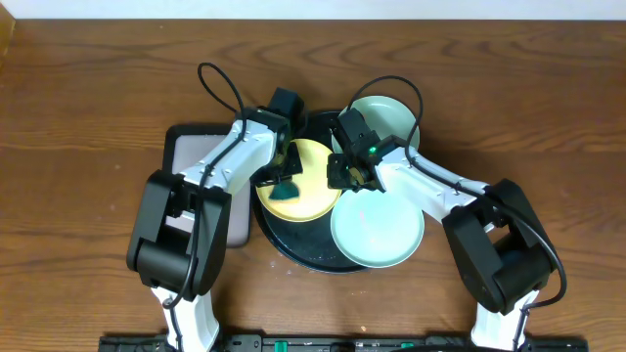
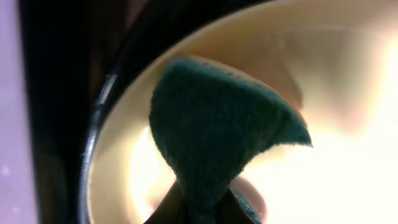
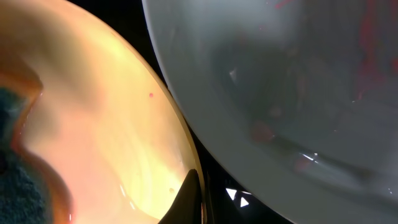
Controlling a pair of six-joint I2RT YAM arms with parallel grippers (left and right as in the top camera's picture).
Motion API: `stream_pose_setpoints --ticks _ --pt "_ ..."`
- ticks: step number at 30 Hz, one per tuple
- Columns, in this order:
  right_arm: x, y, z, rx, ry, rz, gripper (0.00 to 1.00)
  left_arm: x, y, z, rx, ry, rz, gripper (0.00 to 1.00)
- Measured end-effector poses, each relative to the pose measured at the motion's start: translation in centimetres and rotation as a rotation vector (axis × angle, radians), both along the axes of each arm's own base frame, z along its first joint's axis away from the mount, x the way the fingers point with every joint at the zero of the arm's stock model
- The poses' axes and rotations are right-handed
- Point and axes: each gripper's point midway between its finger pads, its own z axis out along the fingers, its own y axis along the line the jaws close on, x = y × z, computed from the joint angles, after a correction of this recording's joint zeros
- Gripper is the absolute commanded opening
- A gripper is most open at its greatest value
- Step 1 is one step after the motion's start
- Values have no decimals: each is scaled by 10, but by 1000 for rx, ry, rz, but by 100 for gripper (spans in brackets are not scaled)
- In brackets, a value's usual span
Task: Clean dirty plates on tray and stack at the side
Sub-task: 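Scrub the yellow plate with the sponge in the left gripper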
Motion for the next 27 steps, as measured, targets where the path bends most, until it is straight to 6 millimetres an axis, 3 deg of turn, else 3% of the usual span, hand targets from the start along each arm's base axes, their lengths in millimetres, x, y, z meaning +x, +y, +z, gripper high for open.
stream_pose_setpoints --ticks 11,20,27 --pt "0 0 0 0 0 0 1 -6 -39 6 -230 30 -151 7" --pt "0 0 0 -1 1 0 1 2 -4 0 -8 -11 -6 7" --pt "0 0 0 -1 1 0 1 4 -6 10 -13 -1 -12 7"
